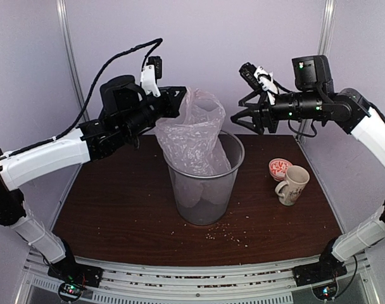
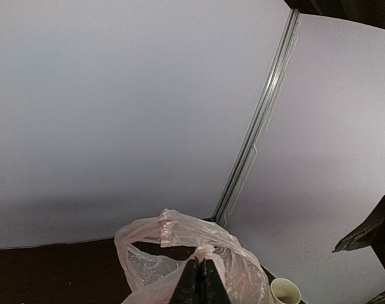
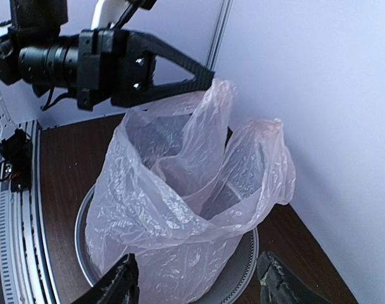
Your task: Put the trash bags into the trash bin
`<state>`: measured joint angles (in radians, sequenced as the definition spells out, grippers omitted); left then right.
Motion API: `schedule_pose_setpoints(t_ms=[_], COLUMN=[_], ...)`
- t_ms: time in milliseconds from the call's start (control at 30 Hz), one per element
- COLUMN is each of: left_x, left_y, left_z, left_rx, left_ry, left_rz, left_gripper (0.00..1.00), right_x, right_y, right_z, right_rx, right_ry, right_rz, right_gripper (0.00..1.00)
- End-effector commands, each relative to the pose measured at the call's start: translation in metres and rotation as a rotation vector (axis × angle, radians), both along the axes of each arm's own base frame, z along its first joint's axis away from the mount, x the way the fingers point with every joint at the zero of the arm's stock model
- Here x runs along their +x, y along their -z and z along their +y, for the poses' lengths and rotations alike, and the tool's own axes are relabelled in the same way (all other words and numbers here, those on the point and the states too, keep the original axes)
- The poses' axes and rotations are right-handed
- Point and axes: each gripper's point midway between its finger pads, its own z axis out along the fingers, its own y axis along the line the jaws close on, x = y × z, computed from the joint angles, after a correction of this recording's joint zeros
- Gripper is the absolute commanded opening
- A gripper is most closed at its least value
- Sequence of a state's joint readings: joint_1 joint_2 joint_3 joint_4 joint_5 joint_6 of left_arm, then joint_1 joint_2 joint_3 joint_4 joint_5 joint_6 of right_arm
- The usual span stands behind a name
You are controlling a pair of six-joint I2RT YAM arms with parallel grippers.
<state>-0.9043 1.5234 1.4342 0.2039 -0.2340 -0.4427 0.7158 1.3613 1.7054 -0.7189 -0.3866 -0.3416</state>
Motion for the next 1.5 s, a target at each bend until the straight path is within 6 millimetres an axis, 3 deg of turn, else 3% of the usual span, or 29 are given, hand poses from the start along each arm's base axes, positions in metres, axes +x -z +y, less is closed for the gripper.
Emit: schedule_pose_setpoints(t_ms=[0, 133, 267, 500, 700, 967, 1367, 1467], left_x=[-0.013, -0.023, -0.035, -0.055, -0.059, -0.061, -0.059, -0.058], left_y=[-0.009, 0.016, 0.017, 0.011, 0.012, 0.014, 0.017, 0.016], left_z=[-0.001, -0.015, -0.023, -0.018, -0.009, -0.001, -0.003, 0.000], left_rx=[-0.113, -0.082, -0.057, -0.061, -0.068, -0.068, -0.059, -0.061], left_ry=[0.061, 0.115, 0.146, 0.172, 0.162, 0.139, 0.132, 0.118], left_rz=[-0.031, 0.004, 0.004, -0.003, 0.005, 0.011, 0.015, 0.014], left_gripper=[0.00, 0.00, 0.00, 0.00, 0.00, 0.00, 0.00, 0.00], right_x=[0.027, 0.042, 0.049, 0.065, 0.085, 0.109, 0.127, 0.133], right_y=[-0.038, -0.032, -0.027, -0.022, -0.003, 0.007, 0.019, 0.022], right_z=[0.000, 0.010, 0.020, 0.030, 0.041, 0.045, 0.052, 0.054], right_rx=[0.142, 0.126, 0.128, 0.110, 0.059, 0.002, -0.023, -0.031], right_ry=[0.132, 0.149, 0.132, 0.145, 0.163, 0.215, 0.245, 0.258], right_rz=[-0.031, -0.004, 0.015, 0.003, 0.007, -0.043, -0.058, -0.054], right_gripper=[0.65, 0.65, 0.67, 0.68, 0.68, 0.67, 0.67, 0.62])
